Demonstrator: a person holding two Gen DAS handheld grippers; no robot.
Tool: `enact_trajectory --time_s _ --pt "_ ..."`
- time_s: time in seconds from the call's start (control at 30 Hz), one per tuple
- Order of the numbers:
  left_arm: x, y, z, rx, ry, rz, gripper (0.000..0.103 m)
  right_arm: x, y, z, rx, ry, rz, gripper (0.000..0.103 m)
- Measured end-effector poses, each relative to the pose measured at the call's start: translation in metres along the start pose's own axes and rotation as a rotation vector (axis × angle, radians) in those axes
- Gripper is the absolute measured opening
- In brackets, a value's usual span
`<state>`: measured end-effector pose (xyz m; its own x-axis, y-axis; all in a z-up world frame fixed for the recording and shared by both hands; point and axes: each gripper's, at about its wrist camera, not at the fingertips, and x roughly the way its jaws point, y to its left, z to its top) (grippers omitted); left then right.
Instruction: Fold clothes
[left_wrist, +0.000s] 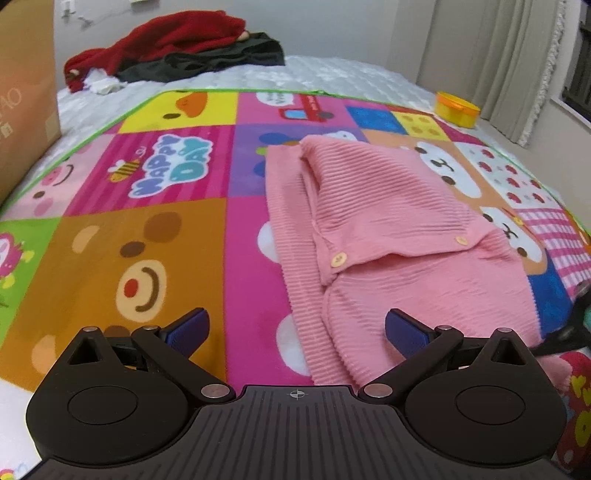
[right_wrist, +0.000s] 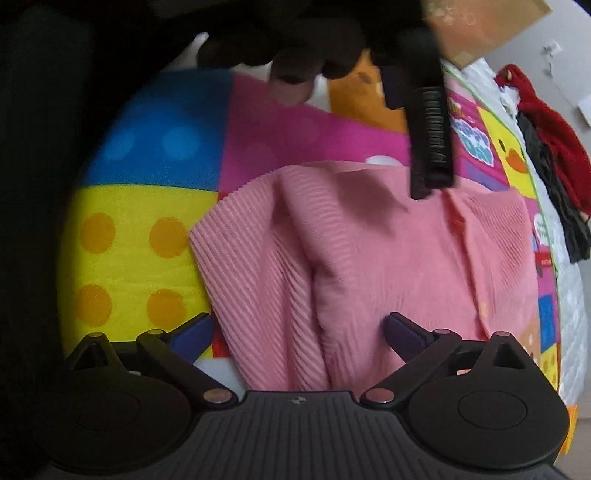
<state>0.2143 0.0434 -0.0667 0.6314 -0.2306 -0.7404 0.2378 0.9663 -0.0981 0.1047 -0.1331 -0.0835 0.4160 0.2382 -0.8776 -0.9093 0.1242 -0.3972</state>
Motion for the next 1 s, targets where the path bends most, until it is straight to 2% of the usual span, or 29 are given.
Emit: enact_trajectory --time_s 0.03,0.07,0.1,0.13,0.2,0.27,0.33,0.43,0.5,0.57,0.63,0.7,0.73,0.8,0.87,0.93,1.0 --pt "0.000 -0.001 0.000 0.003 -0.005 -0.010 0.103 -0.002 -0.004 -0.001 0.028 -0.008 0.000 0.098" --pt "0.000 -0.002 0.001 0.007 -0.011 -0.022 0.103 -0.004 -0.011 -0.003 0.087 -0.015 -0.010 0.082" --pt "-0.001 -0.003 0.001 0.011 -0.017 -0.031 0.103 -0.005 -0.020 -0.005 0.153 -0.012 -0.024 0.061" --pt "-0.002 -0.004 0.001 0.015 -0.023 -0.038 0.103 -0.006 -0.030 -0.007 0.222 -0.006 -0.044 0.055" --pt "-0.006 -0.005 0.002 0.014 -0.033 -0.048 0.103 -0.006 -0.054 -0.014 0.366 -0.006 -0.038 0.052" --pt "-0.015 -0.006 0.004 0.022 -0.046 -0.066 0.103 -0.006 -0.084 -0.025 0.585 -0.012 0.036 0.052" --pt "-0.030 -0.010 0.001 0.084 -0.065 -0.111 0.103 -0.003 -0.109 -0.040 0.802 -0.024 0.126 0.051" --pt "-0.049 -0.020 -0.008 0.233 -0.061 -0.195 0.103 0.000 -0.113 -0.053 0.877 -0.039 0.159 0.052" --pt "-0.048 -0.037 -0.021 0.375 -0.027 -0.198 0.103 0.003 -0.115 -0.060 0.923 -0.049 0.179 0.052" --pt "-0.037 -0.054 -0.032 0.486 0.006 -0.139 0.103 -0.002 -0.101 -0.049 0.848 -0.052 0.140 0.053" --pt "-0.021 -0.063 -0.035 0.524 0.005 -0.062 0.103 -0.010 -0.084 -0.039 0.675 -0.066 0.055 0.061" --pt "-0.007 -0.067 -0.035 0.527 -0.008 0.001 0.103 -0.019 -0.063 -0.028 0.454 -0.082 -0.051 0.081" --pt "-0.004 -0.062 -0.030 0.479 -0.018 -0.001 0.103 -0.016 -0.051 -0.026 0.364 -0.080 -0.095 0.083" --pt "-0.005 -0.046 -0.018 0.350 -0.035 -0.052 0.103 -0.007 -0.027 -0.021 0.188 -0.073 -0.178 0.084" --pt "-0.008 -0.028 -0.009 0.220 -0.045 -0.121 0.103 0.007 -0.019 -0.019 0.135 -0.076 -0.230 0.089" --pt "-0.010 -0.017 -0.006 0.149 -0.046 -0.163 0.103 0.015 -0.019 -0.017 0.131 -0.091 -0.261 0.088" --pt "-0.013 -0.014 -0.007 0.145 -0.052 -0.170 0.103 0.012 -0.038 -0.016 0.244 -0.080 -0.269 0.026"
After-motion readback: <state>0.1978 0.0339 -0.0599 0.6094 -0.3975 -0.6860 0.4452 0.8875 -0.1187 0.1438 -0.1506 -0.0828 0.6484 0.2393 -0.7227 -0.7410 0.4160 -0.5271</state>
